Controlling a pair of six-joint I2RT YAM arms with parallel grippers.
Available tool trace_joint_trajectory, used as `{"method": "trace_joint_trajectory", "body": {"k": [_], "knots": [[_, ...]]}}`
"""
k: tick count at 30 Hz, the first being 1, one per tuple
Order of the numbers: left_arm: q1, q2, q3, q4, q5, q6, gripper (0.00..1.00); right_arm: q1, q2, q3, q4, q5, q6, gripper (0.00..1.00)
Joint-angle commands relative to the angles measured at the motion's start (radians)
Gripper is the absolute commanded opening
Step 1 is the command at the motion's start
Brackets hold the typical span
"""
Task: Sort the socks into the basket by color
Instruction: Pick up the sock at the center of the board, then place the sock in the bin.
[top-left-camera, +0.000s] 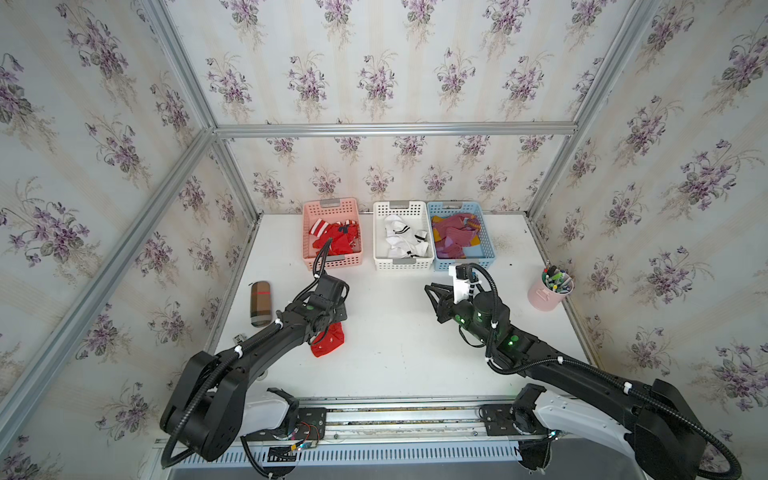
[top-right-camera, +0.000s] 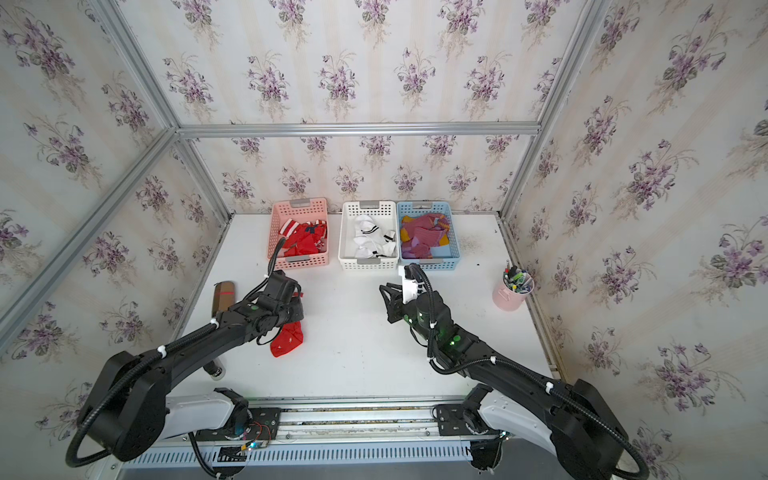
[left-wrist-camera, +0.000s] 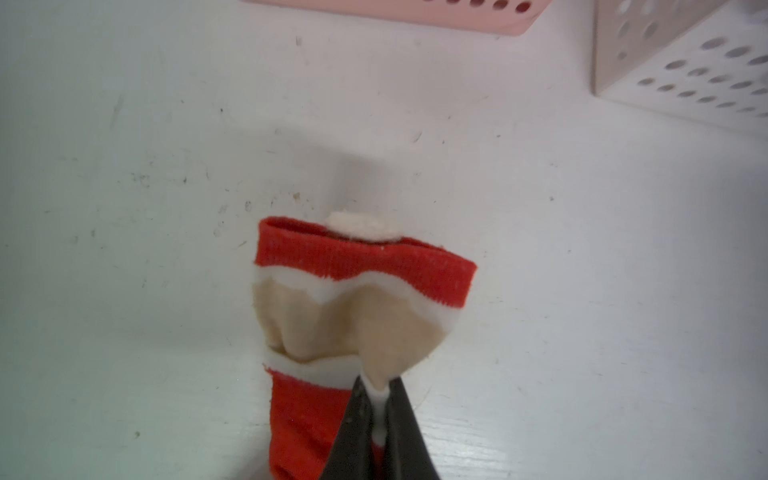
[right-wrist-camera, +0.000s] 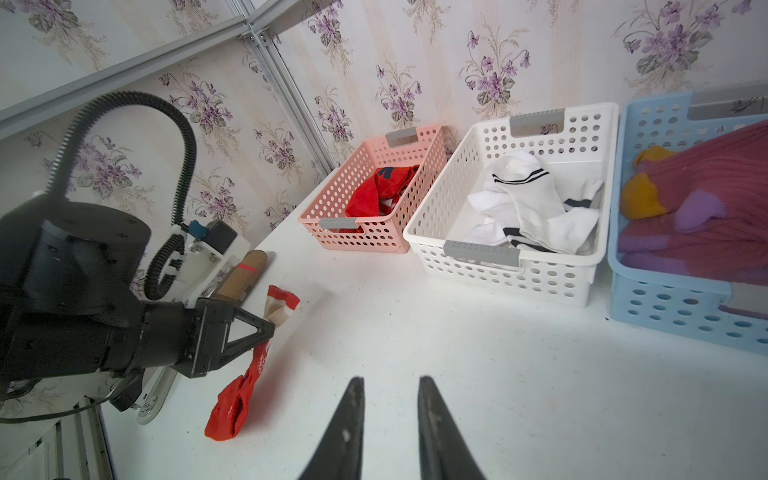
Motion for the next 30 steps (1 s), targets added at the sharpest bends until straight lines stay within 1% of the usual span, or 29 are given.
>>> {"method": "trace_joint_trajectory", "body": {"k": [1,7,13,18,19,26,30], "knots": [[0.0,-0.037,0.036,-0.019,0.016,0.01,0.07,0.0,0.002,-0.006,0.044,0.002,0.016,0.24],[0.001,-0.031,0.172,-0.074,-0.009,0.061,0.05,0.0,-0.023,-0.021,0.038,-0.001,0.022,0.24],[0.006,0.047,0.33,-0.093,-0.01,0.106,0.04,0.0,-0.06,-0.036,0.029,0.008,0.023,0.24],[0.023,0.151,0.51,-0.102,-0.006,0.148,0.04,0.0,-0.072,-0.043,0.023,0.013,0.023,0.24],[0.029,0.192,0.546,-0.104,-0.004,0.155,0.04,0.0,-0.073,-0.041,0.021,0.012,0.024,0.24],[0.101,0.375,0.852,-0.141,0.03,0.197,0.04,0.0,-0.09,-0.043,0.003,0.019,0.024,0.24],[0.151,0.488,1.011,-0.147,0.067,0.198,0.04,0.001,-0.106,-0.044,-0.011,0.039,0.019,0.24]]}}
